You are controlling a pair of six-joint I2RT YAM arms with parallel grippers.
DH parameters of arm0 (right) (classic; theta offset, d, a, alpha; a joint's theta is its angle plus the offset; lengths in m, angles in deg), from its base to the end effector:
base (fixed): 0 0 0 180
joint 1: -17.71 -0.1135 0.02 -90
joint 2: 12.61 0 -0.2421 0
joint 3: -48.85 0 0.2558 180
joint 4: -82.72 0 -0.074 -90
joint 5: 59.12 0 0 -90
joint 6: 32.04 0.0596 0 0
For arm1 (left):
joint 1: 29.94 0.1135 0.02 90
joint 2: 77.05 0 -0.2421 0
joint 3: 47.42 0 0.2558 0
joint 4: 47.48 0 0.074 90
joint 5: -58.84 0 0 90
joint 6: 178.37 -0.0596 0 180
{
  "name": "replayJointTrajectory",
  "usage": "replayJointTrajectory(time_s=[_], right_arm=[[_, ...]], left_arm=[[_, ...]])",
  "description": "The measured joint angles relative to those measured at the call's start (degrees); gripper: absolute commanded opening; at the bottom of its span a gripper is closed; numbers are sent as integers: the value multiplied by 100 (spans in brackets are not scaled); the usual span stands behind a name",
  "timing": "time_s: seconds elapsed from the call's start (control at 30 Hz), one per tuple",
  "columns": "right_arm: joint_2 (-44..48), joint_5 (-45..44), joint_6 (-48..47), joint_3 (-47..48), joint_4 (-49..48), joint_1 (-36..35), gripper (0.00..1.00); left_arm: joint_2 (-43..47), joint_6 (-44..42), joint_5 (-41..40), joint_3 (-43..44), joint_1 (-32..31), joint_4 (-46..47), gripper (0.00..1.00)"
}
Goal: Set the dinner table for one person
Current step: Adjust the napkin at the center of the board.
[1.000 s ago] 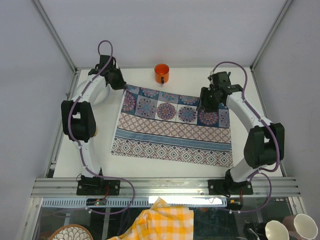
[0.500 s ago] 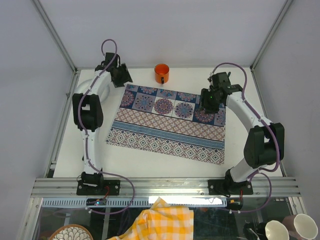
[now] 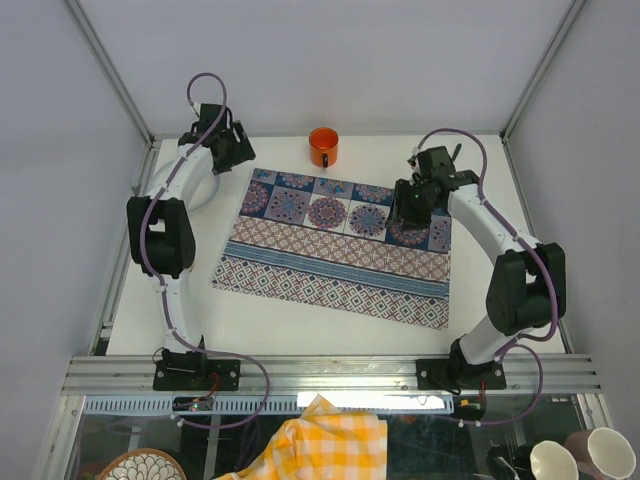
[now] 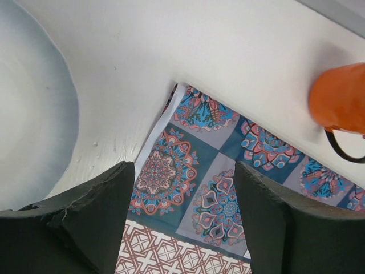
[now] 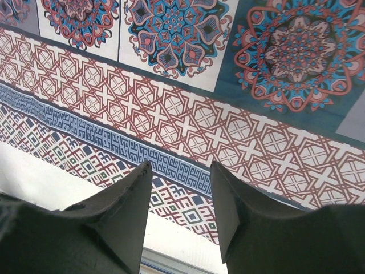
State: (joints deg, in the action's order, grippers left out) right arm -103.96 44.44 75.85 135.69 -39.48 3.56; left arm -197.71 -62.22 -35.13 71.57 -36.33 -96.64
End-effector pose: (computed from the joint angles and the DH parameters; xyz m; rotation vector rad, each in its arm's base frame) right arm 0.3282 0.0972 0.2186 0.0090 2.7010 0.4921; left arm 0.4809 -0.0497 0.2108 -0.4523 2.4201 -0.1635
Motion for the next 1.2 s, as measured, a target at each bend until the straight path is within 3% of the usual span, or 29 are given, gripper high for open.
replayJointTrajectory(time_s=[0.43, 0.63, 1.2], right_arm=[[-417, 7, 0, -98, -142, -116, 48], [-588, -551, -2, -98, -149, -116, 48], [-697, -1711, 0, -98, 48, 424, 51]], left_arm=[[264, 35, 282, -1067, -415, 282, 71], [264, 24, 442, -1460, -769, 560, 71], [-315, -184, 671, -1410, -848, 1515, 70]])
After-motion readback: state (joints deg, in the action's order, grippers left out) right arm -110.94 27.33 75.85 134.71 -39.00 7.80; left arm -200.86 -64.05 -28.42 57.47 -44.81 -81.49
